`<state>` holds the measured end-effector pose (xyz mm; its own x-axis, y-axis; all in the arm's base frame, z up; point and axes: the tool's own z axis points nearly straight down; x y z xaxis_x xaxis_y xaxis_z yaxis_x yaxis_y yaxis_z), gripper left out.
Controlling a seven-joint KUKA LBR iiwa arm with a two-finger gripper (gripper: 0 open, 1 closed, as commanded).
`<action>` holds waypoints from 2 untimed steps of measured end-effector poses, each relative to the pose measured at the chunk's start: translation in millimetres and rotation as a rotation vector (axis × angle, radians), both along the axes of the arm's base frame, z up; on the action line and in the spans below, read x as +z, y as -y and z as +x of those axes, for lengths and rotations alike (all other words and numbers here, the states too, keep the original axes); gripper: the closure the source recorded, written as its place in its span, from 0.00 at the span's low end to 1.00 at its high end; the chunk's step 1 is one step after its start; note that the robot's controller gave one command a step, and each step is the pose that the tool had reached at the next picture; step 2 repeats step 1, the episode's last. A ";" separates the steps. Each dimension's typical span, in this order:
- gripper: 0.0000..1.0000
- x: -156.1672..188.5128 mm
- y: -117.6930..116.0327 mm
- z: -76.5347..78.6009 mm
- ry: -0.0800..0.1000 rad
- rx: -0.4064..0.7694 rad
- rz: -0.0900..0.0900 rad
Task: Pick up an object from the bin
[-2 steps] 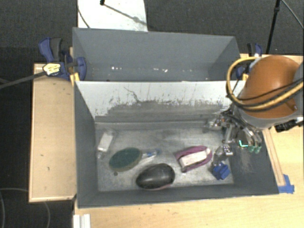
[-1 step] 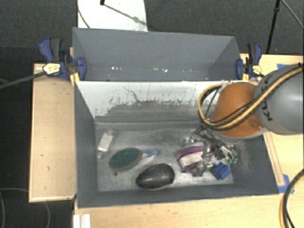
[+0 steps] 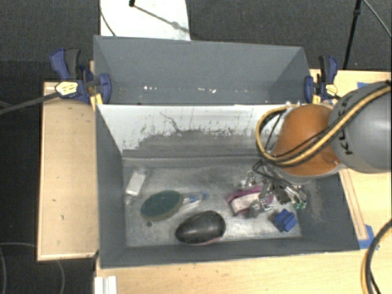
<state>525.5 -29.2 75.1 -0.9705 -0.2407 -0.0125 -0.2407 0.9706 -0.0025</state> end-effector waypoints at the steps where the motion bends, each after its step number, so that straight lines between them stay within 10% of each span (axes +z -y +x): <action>1: 1.00 130.1 36.8 25.0 -0.002 0.033 -0.003; 2: 1.00 130.1 36.8 25.0 -0.002 0.033 -0.003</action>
Offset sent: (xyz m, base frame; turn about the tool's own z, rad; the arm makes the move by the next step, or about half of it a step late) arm 0.0224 -0.0352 0.1252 -0.0372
